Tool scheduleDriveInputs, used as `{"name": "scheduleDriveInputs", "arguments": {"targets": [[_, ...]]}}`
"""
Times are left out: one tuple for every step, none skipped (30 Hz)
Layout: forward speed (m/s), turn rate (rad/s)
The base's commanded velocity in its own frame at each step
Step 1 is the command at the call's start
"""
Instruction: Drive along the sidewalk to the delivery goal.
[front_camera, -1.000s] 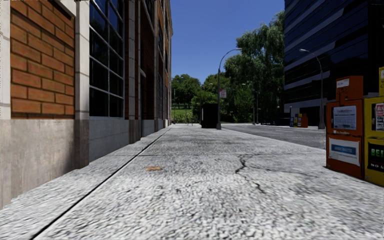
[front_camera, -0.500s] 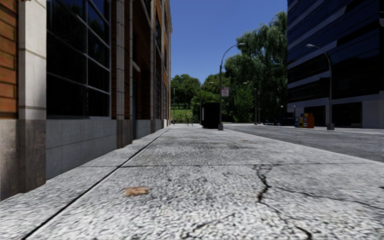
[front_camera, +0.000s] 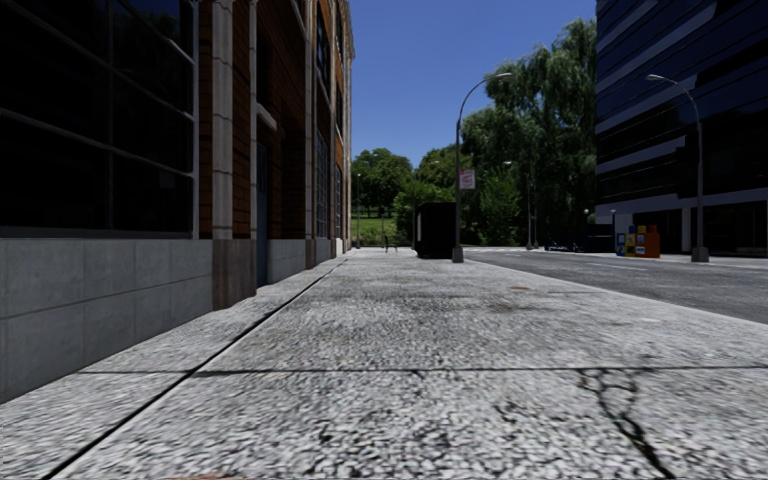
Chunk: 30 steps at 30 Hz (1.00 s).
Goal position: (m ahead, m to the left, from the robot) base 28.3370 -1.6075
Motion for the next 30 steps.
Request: {"name": "scheduleDriveInputs", "arguments": {"targets": [[2.00,0.00],[2.00,0.00],[2.00,0.00],[2.00,0.00],[2.00,0.00],[2.00,0.00],[2.00,0.00],[2.00,0.00],[2.00,0.00],[2.00,0.00],[2.00,0.00],[2.00,0.00],[2.00,0.00],[2.00,0.00],[2.00,0.00],[2.00,0.00],[2.00,0.00],[2.00,0.00],[2.00,0.00],[2.00,0.00],[2.00,0.00],[2.00,0.00],[2.00,0.00],[2.00,0.00],[2.00,0.00],[2.00,0.00],[2.00,0.00],[2.00,0.00],[2.00,0.00],[2.00,0.00]]}}
